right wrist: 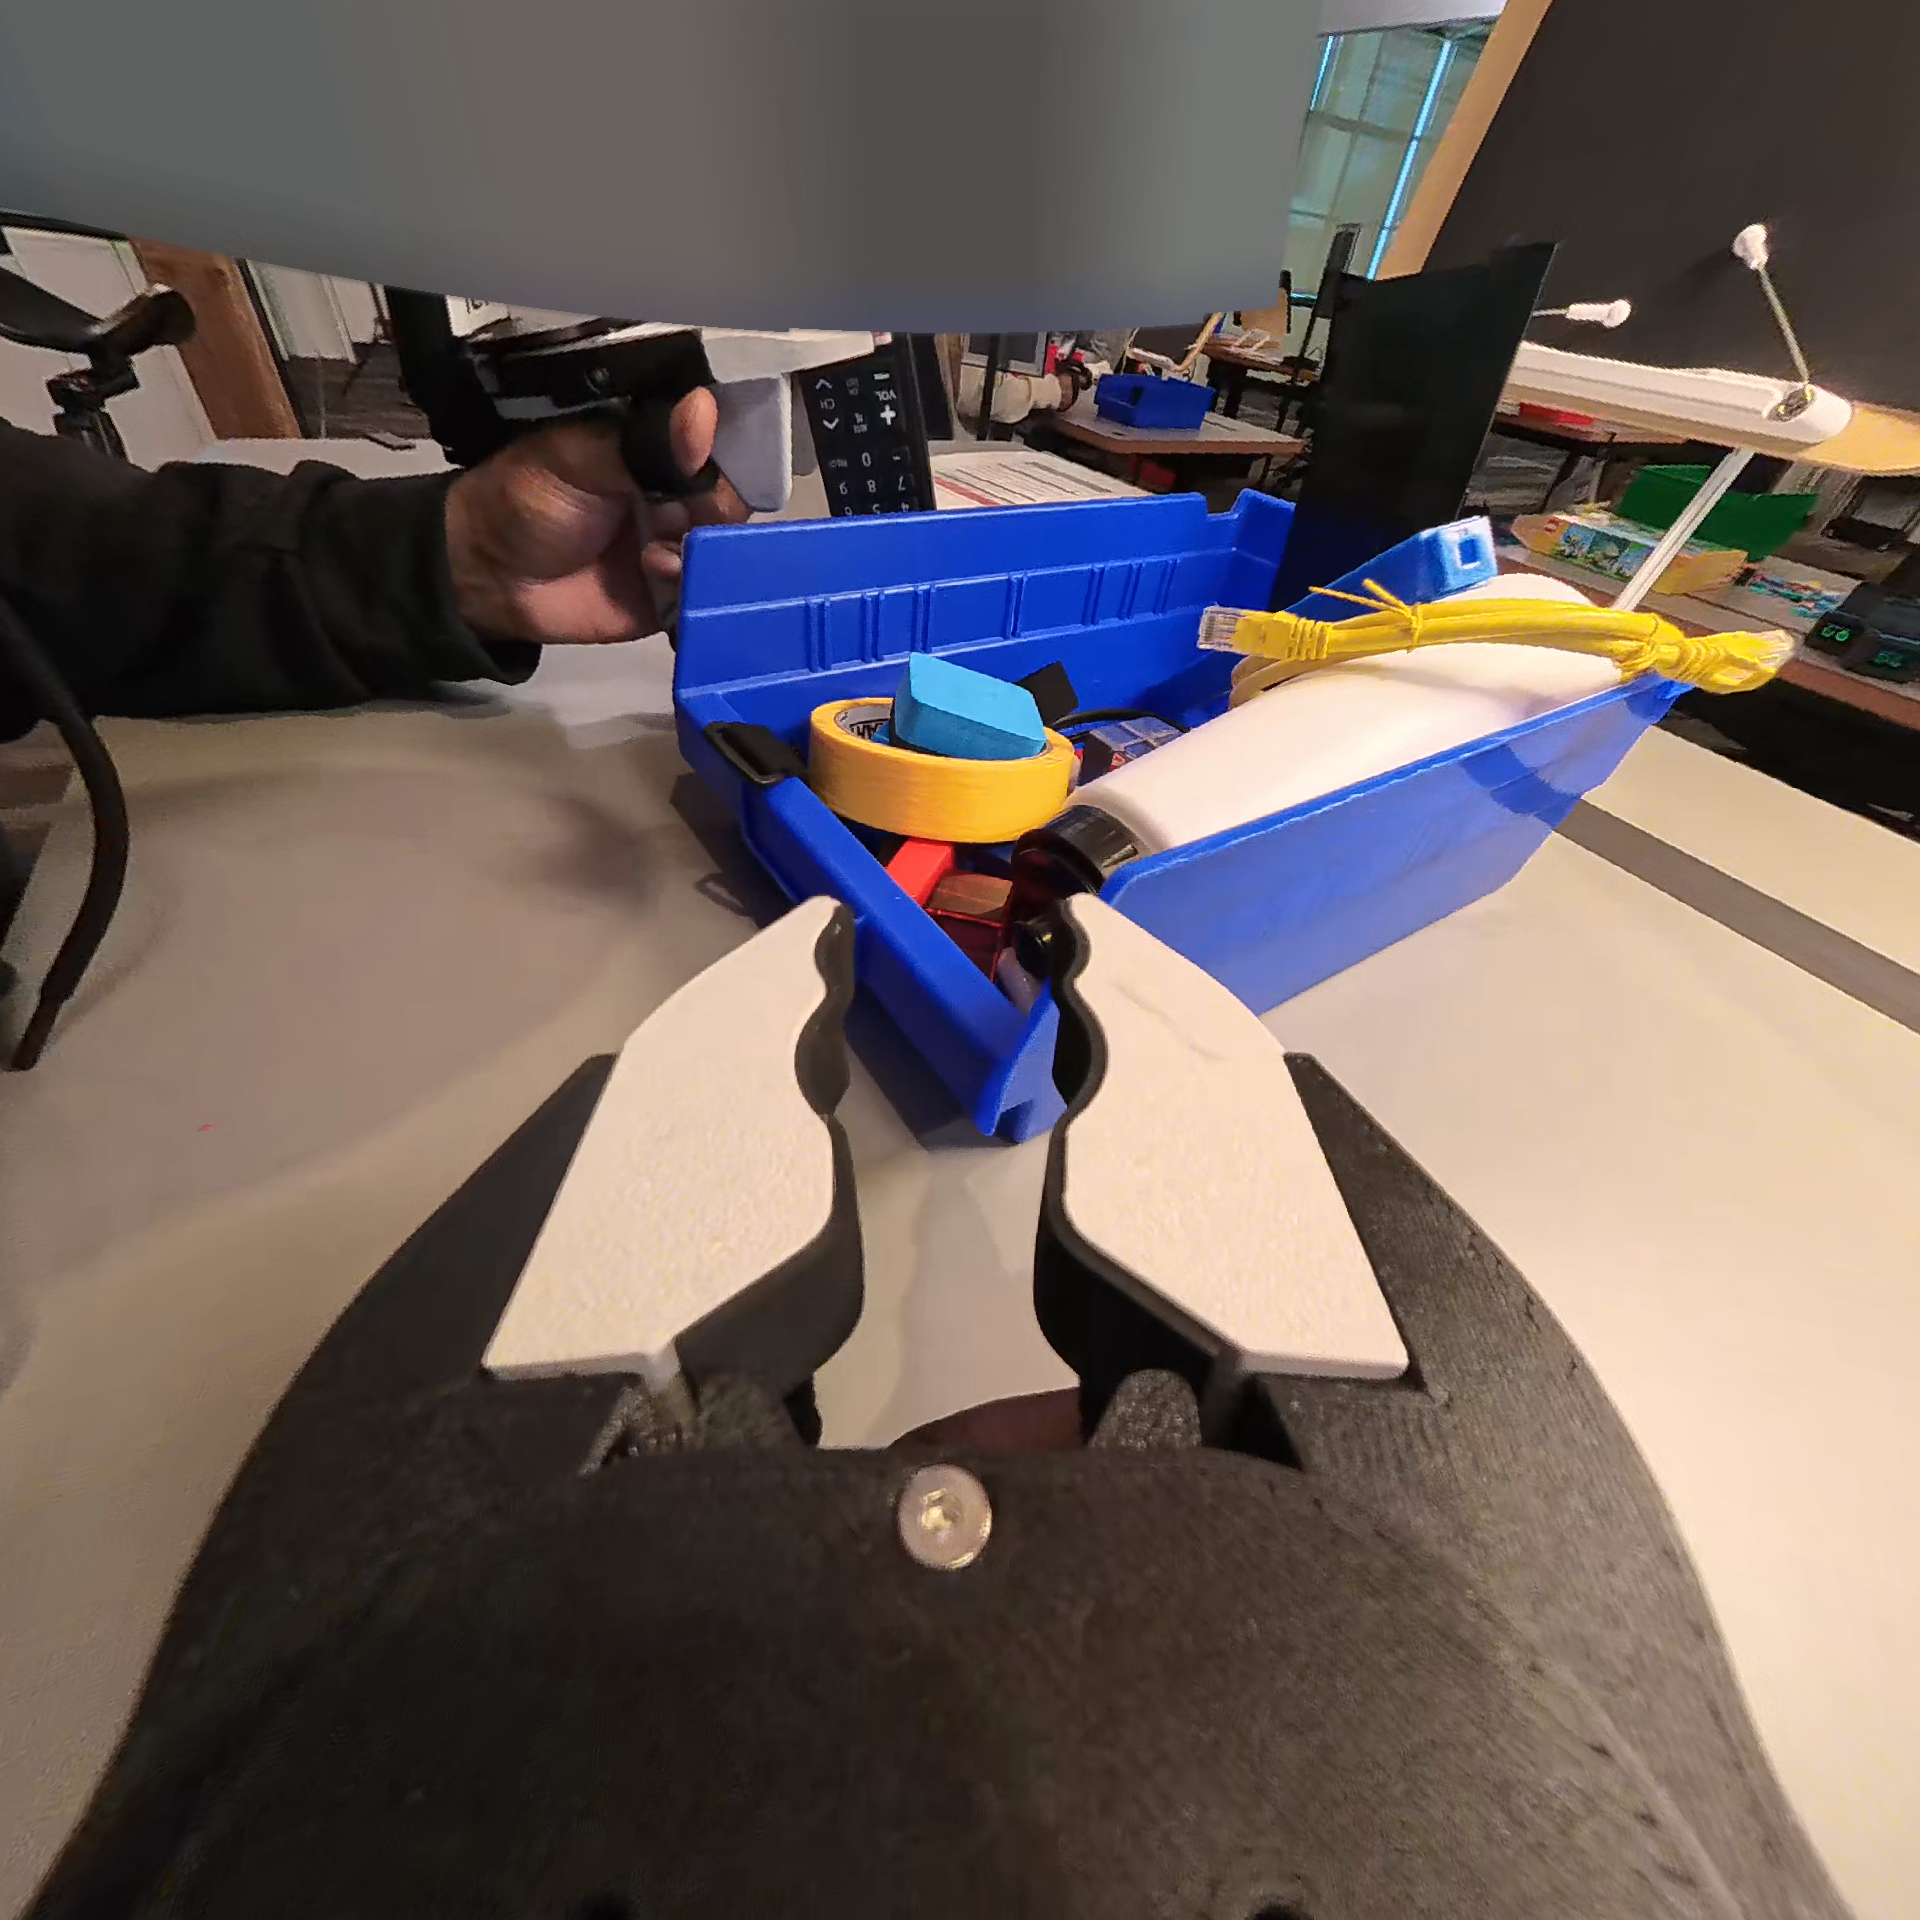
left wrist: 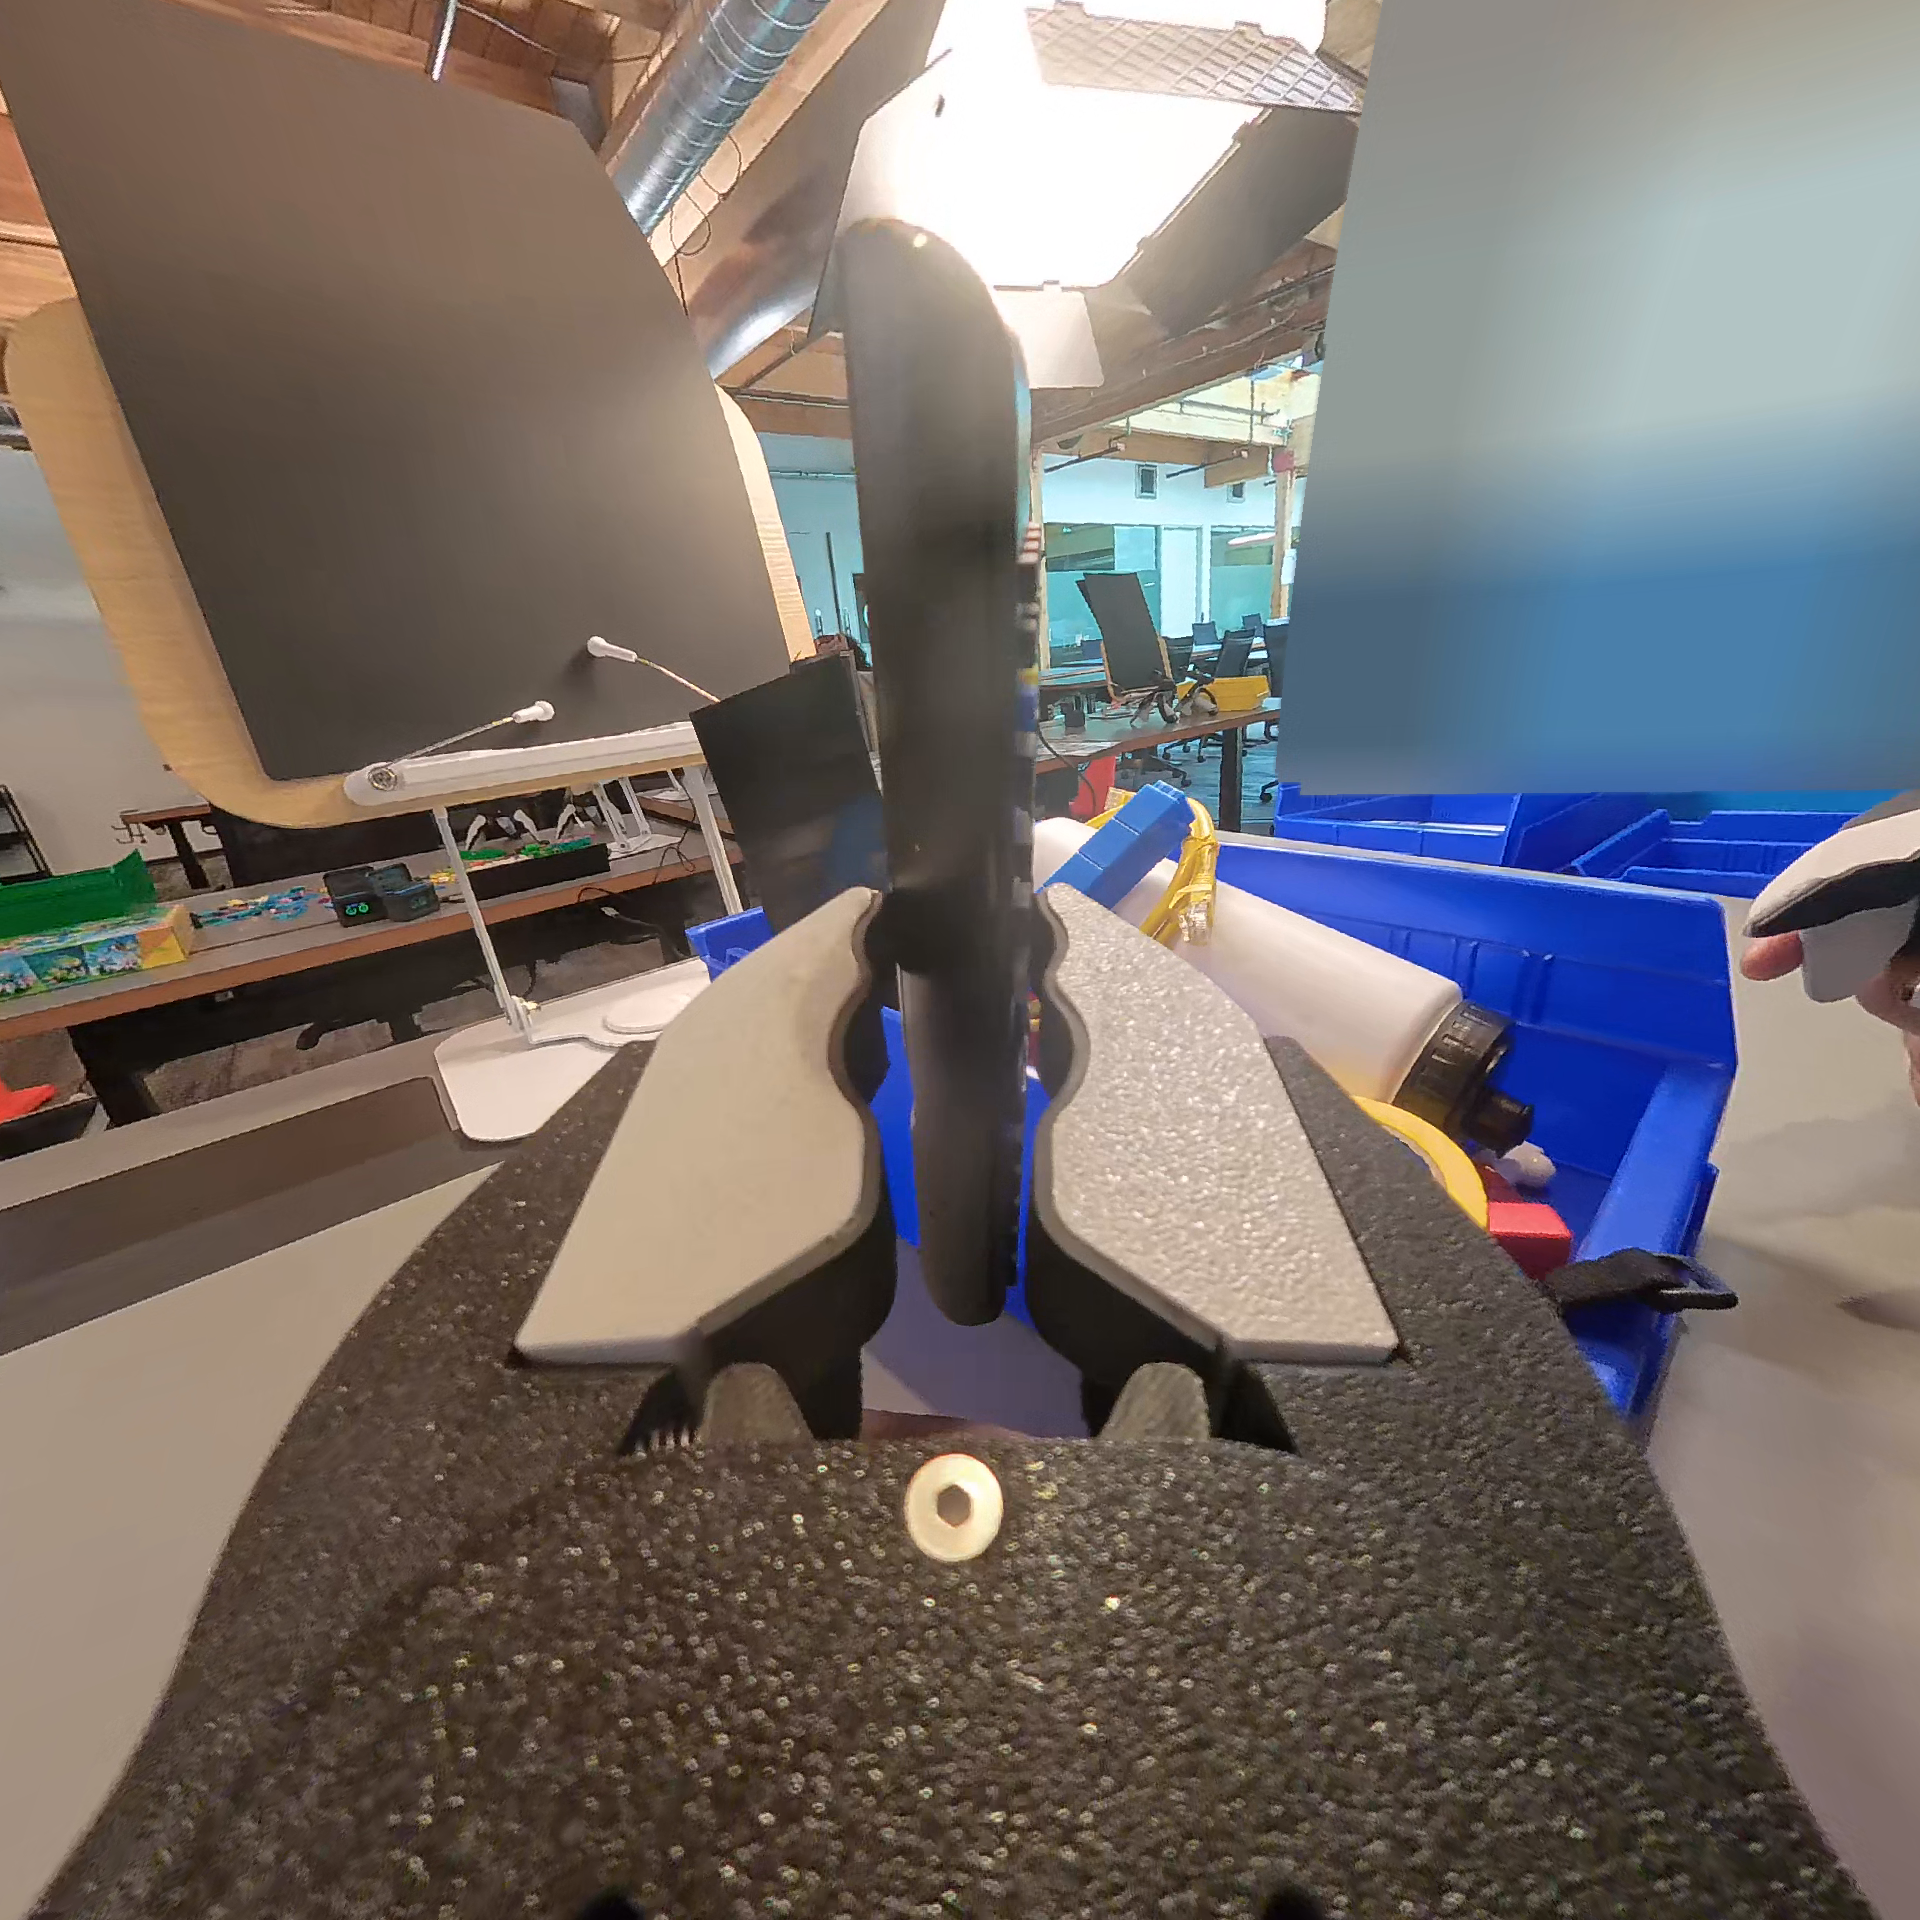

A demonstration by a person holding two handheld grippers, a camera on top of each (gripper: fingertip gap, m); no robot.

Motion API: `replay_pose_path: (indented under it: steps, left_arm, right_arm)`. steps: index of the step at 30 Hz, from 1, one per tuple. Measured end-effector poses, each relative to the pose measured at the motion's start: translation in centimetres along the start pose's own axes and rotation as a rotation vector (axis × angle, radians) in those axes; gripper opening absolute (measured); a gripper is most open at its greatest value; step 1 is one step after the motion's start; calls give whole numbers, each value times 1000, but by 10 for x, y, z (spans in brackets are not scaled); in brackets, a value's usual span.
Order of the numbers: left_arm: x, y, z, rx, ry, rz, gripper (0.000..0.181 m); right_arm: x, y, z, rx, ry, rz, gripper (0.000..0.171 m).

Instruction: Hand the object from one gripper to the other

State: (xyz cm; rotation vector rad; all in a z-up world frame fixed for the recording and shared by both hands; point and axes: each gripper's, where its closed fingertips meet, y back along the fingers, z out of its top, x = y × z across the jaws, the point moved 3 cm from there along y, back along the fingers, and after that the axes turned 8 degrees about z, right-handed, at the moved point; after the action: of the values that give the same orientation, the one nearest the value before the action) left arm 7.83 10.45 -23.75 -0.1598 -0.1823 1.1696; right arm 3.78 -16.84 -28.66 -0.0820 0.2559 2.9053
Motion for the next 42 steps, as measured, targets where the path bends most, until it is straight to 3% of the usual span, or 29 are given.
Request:
replay_pose_path:
  steps: [15, 21, 26, 31, 42]
  left_arm:
    - [1, -3, -7, 5, -37, 22, 25]
    - [-2, 1, 1, -2, 52, 9, 26]
    - [0, 3, 7, -10, 17, 37, 25]
    - [3, 4, -1, 1, -21, 81, 25]
    - [1, 11, 0, -27, -103, 93, 26]
  right_arm:
    - [-10, 4, 1, -35, -81, 9, 36]
    - [-8, 2, -1, 5, 28, -34, 36]
    - [-2, -4, 0, 37, 108, -53, 34]
    - [-1, -5, 26, -34, 93, -106, 33]
    - [30, -74, 21, 526, 312, 12, 47]
